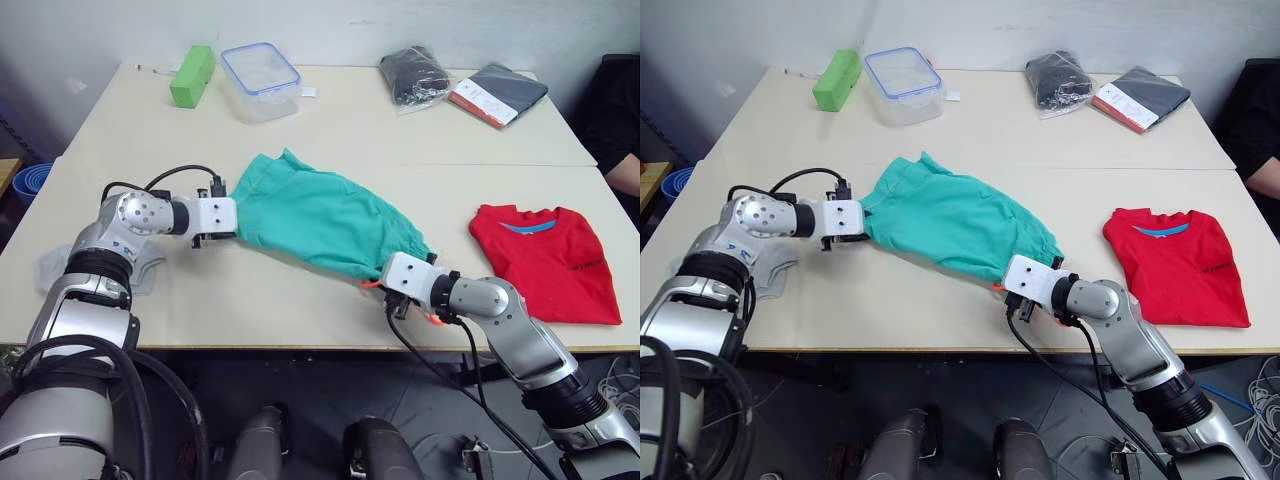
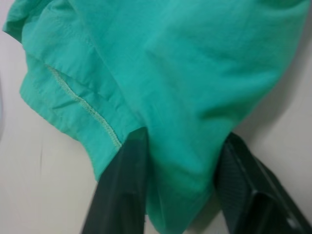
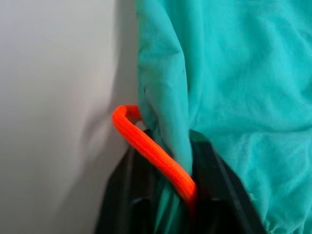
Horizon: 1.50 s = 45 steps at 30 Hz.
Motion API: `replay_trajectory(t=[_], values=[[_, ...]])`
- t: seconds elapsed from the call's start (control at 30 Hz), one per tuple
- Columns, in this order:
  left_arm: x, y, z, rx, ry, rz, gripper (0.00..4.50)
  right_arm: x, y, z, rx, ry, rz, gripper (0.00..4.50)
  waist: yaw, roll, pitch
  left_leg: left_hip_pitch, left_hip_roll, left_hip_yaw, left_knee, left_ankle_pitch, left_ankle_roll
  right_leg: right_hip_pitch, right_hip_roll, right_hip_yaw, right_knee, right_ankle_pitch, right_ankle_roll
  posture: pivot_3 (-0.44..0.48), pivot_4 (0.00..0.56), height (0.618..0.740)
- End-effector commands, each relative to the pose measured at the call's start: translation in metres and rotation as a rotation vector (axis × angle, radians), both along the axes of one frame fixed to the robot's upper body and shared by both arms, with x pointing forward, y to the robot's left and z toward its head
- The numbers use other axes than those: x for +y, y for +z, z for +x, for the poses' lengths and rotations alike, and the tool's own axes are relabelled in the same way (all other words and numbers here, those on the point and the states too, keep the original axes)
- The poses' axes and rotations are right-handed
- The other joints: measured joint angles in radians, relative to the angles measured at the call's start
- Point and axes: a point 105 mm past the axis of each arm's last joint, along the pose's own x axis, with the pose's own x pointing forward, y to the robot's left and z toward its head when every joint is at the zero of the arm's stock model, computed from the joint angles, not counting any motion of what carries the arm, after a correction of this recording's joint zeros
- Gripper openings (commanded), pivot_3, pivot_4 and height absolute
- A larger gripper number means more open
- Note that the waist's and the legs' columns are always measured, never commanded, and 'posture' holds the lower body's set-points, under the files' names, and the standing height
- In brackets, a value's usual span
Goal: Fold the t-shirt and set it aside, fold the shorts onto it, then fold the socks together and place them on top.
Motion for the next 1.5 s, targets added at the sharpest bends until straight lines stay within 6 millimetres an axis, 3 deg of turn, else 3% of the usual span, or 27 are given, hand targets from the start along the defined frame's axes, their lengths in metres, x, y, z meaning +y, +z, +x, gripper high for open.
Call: replay_trajectory(t=[0.03, 0.1, 0.37, 0.5, 0.6, 0.73, 0.9, 1.03, 1.07, 1.23, 1.43, 1.5], values=[[0.001, -0.003, -0.001, 0.032, 0.006, 0.005, 0.63, -0.004, 0.008, -0.001, -0.028, 0.019, 0.0, 0.0, 0.0, 0.0, 0.0, 0.0, 0.0, 0.0, 0.0, 0.0, 0.0, 0.0, 0.0, 0.0, 0.0, 0.0, 0.0, 0.0, 0.15, 0.74], [0.0, -0.004, -0.003, 0.054, 0.0, -0.014, 0.04, -0.004, 0.01, -0.003, -0.029, 0.054, 0.003, 0.0, -0.001, 0.0, 0.0, 0.0, 0.0, 0.0, 0.0, 0.0, 0.0, 0.0, 0.0, 0.0, 0.0, 0.0, 0.0, 0.0, 0.15, 0.74], [0.002, -0.018, -0.045, 0.258, -0.129, -0.064, 0.04, -0.014, 0.021, -0.007, -0.055, 0.302, -0.096, 0.0, -0.01, 0.0, 0.0, 0.003, 0.0, 0.003, -0.004, 0.0, 0.0, 0.0, 0.0, 0.001, -0.001, 0.0, 0.0, 0.0, 0.15, 0.74], [-0.003, -0.016, -0.083, 0.315, -0.156, -0.094, 0.04, -0.025, 0.018, -0.007, -0.109, 0.462, -0.232, 0.0, -0.023, 0.0, 0.0, 0.009, 0.001, 0.005, -0.009, 0.0, -0.001, 0.004, 0.0, 0.003, -0.003, 0.0, 0.0, 0.0, 0.15, 0.74], [-0.008, -0.027, -0.132, 0.412, -0.137, -0.1, 0.04, -0.033, 0.016, -0.004, -0.172, 0.574, -0.307, 0.0, -0.038, 0.002, 0.001, 0.01, 0.001, 0.005, -0.01, -0.001, -0.001, 0.005, -0.001, 0.004, -0.004, 0.0, 0.0, 0.0, 0.15, 0.74], [-0.01, -0.034, -0.166, 0.446, -0.05, -0.117, 0.04, -0.038, 0.011, -0.006, -0.196, 0.649, -0.336, 0.0, -0.034, 0.003, 0.001, 0.013, 0.002, 0.003, -0.01, -0.001, -0.002, 0.01, 0.0, 0.004, -0.006, -0.001, -0.002, 0.0, 0.15, 0.74], [-0.002, -0.044, -0.173, 0.403, 0.123, -0.175, 0.04, -0.035, 0.01, -0.006, -0.219, 0.646, -0.315, 0.0, -0.026, 0.003, 0.002, 0.017, 0.002, 0.001, -0.009, -0.002, -0.001, 0.015, 0.0, 0.004, -0.009, -0.001, -0.002, 0.0, 0.15, 0.74], [0.003, -0.052, -0.174, 0.396, 0.163, -0.161, 0.04, -0.039, 0.01, -0.005, -0.211, 0.623, -0.32, 0.0, -0.022, 0.003, 0.002, 0.018, 0.002, 0.001, -0.01, -0.002, -0.002, 0.017, 0.0, 0.003, -0.009, -0.001, -0.002, 0.0, 0.15, 0.74], [0.005, -0.052, -0.173, 0.392, 0.178, -0.176, 0.01, -0.041, 0.009, -0.007, -0.189, 0.615, -0.322, 0.32, -0.021, 0.003, 0.001, 0.019, 0.002, 0.001, -0.01, -0.003, -0.003, 0.017, 0.0, 0.004, -0.009, -0.001, -0.002, 0.0, 0.15, 0.74], [0.023, -0.037, -0.168, 0.385, 0.234, -0.263, 1.28, -0.046, 0.025, -0.019, -0.152, 0.545, -0.24, 1.94, -0.01, 0.004, 0.001, 0.02, 0.003, 0.002, -0.011, -0.003, -0.004, 0.018, 0.0, 0.003, -0.01, -0.002, -0.003, 0.0, 0.15, 0.74], [0.017, 0.031, -0.154, 0.367, 0.219, -0.608, 3.19, -0.04, 0.075, -0.024, -0.054, 0.329, 0.118, 4.05, -0.007, 0.005, 0.002, 0.02, 0.004, 0.001, -0.012, -0.005, -0.004, 0.017, 0.001, 0.003, -0.01, -0.002, -0.003, 0.0, 0.15, 0.74], [0.007, 0.047, -0.146, 0.361, 0.194, -0.675, 3.19, -0.03, 0.086, -0.022, -0.025, 0.273, 0.23, 4.05, -0.006, 0.005, 0.002, 0.02, 0.003, 0.0, -0.011, -0.006, -0.004, 0.018, 0.001, 0.003, -0.01, -0.002, -0.003, 0.0, 0.15, 0.74]])
